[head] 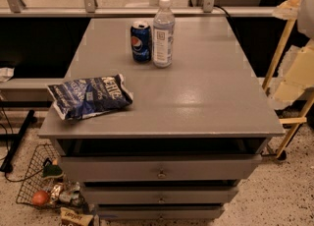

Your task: Pick blue plastic bottle

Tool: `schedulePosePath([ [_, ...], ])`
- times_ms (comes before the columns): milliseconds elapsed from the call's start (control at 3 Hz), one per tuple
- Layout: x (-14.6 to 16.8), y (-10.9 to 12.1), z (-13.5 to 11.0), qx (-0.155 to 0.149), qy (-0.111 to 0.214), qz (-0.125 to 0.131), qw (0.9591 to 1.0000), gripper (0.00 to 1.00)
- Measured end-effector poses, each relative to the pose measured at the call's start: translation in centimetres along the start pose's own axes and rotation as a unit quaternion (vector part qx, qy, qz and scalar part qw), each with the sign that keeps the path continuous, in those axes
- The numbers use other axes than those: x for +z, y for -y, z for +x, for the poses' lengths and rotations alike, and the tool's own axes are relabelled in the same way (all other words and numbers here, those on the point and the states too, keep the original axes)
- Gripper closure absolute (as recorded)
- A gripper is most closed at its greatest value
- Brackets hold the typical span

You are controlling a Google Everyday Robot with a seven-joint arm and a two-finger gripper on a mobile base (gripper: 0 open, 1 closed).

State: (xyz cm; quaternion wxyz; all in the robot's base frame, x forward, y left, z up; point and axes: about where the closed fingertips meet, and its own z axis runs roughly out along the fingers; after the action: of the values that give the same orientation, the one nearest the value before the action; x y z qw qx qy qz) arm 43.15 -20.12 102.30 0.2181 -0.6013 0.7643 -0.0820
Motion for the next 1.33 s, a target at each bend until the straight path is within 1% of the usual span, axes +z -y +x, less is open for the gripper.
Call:
schedulePosePath([
  [333,0.0,0.0,0.0,0.0,0.0,0.0,1.0,0.0],
  [667,2.8,3.3,-1.1,0.022,0.044,-0.004,0.9988,0.0],
  [1000,7.5,9.7,-4.0,0.075,0.127,-0.018,0.9888,0.0],
  [1333,12.4,13.5,-5.7,0.162,0.201,-0.042,0.9652,0.0],
])
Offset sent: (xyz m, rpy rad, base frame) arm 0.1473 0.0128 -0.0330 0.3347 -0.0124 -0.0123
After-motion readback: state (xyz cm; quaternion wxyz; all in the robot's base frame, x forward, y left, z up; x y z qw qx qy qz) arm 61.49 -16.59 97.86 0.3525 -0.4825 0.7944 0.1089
